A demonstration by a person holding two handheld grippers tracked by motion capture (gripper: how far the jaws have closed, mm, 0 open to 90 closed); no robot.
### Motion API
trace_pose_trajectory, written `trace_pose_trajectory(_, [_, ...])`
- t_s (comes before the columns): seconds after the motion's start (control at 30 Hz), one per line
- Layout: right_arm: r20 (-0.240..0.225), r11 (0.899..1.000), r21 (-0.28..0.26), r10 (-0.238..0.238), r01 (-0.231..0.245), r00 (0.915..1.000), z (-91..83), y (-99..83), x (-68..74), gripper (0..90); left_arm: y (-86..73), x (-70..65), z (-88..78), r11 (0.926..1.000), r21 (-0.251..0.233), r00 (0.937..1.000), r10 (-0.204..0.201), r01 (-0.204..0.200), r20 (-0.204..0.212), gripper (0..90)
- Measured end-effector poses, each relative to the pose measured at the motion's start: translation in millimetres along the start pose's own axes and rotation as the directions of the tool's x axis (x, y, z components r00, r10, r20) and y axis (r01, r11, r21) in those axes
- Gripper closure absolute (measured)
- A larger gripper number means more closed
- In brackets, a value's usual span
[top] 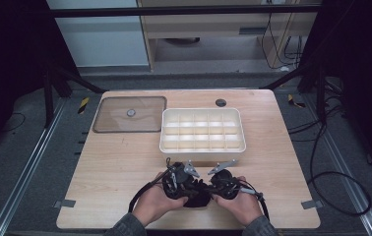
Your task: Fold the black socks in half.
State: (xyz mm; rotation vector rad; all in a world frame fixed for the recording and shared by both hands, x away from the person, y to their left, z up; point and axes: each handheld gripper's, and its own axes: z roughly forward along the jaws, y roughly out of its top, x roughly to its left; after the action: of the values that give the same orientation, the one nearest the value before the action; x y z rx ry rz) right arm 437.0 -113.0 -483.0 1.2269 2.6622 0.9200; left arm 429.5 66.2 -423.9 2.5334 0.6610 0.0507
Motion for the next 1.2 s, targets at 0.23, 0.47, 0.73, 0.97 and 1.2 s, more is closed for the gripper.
trace_pose_trajectory(0.23, [0.0, 1.0, 0.001, -0.003, 0.003, 1.0, -0.1, -0.1, -0.1, 77.8, -0.2, -0.7, 5.2, 0.9999, -0.008, 0.9999, -0.009, 0.009, 0.013, 76.4])
trace_pose_trajectory(0.47, [0.001, 1.0, 0.005, -0.001, 0.001, 1.0, -0.4, 0.0, 0.2, 77.8, -2.4, -1.6, 9.0, 0.9999, -0.005, 0.9997, -0.013, 0.013, 0.02, 75.3])
trace_pose_trajectory(0.73, [0.001, 1.0, 0.006, -0.001, 0.001, 1.0, -0.3, 0.2, 0.2, 77.7, -2.4, -4.3, 7.5, 0.9988, -0.031, 0.9979, -0.035, 0.037, 0.054, 72.1])
trace_pose_trajectory(0.97, [0.002, 1.0, 0.005, -0.004, 0.004, 1.0, -0.3, 0.1, 0.2, 77.6, -1.0, -2.6, 2.0, 0.9985, -0.042, 0.9986, -0.033, 0.035, 0.042, 70.8])
trace_pose_trajectory(1.2, [0.005, 1.0, 0.007, -0.002, 0.002, 1.0, -0.5, 0.2, 0.8, 77.6, -4.3, 8.7, -9.9, 0.9986, -0.041, 0.9992, -0.035, 0.034, -0.019, 67.6])
